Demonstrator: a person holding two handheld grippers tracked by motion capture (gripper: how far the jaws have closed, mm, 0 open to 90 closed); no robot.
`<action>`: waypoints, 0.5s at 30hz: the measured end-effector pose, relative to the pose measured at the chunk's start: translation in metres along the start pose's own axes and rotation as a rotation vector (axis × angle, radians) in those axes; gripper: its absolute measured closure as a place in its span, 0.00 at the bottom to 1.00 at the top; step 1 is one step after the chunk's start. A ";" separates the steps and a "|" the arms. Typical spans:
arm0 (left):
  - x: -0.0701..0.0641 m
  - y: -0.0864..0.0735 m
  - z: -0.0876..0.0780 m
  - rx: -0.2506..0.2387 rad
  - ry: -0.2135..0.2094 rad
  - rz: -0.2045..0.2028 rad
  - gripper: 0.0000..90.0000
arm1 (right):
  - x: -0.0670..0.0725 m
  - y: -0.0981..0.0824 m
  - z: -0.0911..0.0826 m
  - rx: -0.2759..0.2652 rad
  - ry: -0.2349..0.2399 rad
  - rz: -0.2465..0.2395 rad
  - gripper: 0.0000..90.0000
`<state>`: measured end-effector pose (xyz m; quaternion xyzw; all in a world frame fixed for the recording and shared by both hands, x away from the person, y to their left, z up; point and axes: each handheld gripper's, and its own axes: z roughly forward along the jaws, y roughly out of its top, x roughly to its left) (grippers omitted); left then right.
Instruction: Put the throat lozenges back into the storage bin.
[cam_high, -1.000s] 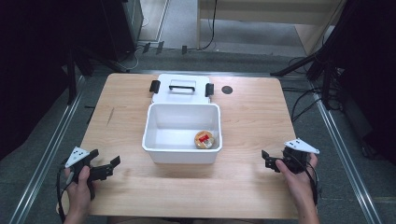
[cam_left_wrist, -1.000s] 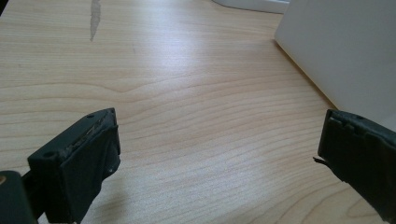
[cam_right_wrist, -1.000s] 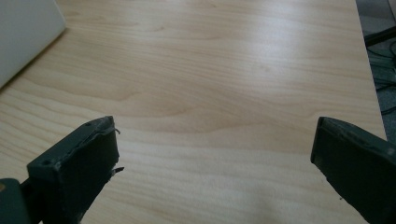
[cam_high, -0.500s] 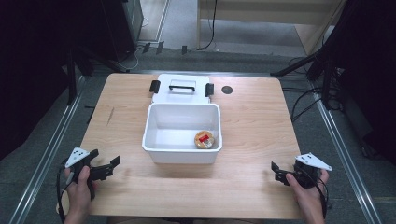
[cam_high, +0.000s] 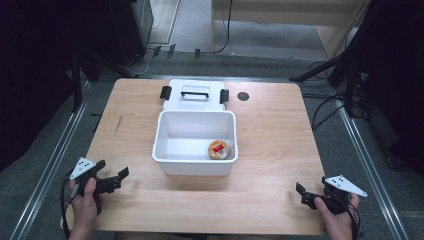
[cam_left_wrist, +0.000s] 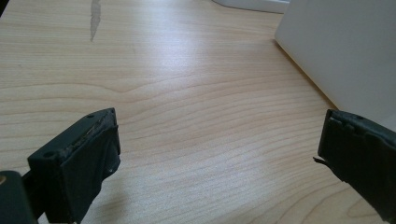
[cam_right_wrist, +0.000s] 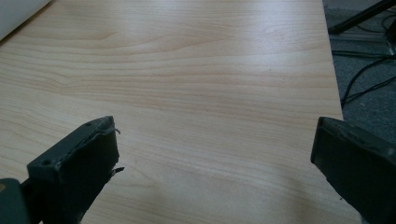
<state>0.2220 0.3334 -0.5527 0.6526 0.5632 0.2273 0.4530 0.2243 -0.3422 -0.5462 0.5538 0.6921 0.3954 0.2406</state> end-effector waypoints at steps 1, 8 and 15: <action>0.000 0.000 0.000 0.000 0.000 0.000 0.00 | 0.000 -0.001 0.001 -0.005 -0.002 -0.002 0.01; 0.000 0.000 0.000 0.001 0.000 0.000 0.00 | 0.001 -0.001 0.001 -0.009 -0.004 -0.002 0.01; 0.000 0.000 0.000 0.006 0.000 -0.001 0.00 | -0.001 -0.001 0.002 -0.002 0.002 0.013 0.01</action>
